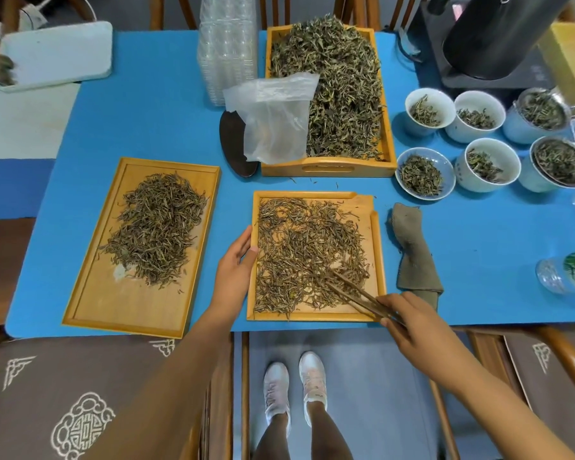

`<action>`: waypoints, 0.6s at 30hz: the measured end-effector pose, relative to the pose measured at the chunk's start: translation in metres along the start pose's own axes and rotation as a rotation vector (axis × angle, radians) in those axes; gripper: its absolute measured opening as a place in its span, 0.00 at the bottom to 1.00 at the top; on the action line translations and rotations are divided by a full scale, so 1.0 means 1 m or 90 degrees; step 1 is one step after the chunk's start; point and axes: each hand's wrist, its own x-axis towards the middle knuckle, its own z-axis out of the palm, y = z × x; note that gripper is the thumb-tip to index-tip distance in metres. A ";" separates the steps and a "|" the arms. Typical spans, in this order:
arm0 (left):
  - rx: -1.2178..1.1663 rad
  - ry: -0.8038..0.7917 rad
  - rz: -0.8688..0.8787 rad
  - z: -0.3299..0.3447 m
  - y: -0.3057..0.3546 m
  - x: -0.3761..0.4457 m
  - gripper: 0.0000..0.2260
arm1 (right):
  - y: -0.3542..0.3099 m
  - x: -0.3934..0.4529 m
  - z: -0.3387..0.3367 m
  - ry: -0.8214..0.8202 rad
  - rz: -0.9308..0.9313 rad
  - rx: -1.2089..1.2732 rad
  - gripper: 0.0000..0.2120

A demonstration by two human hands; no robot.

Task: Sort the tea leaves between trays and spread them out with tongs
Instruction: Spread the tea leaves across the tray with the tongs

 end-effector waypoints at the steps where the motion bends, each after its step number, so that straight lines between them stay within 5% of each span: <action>1: -0.002 0.000 -0.001 0.000 0.000 0.000 0.19 | 0.001 -0.002 0.000 0.003 -0.003 0.003 0.14; 18: -0.010 0.008 0.002 0.001 0.000 0.001 0.20 | 0.018 -0.023 0.005 0.017 0.059 0.027 0.12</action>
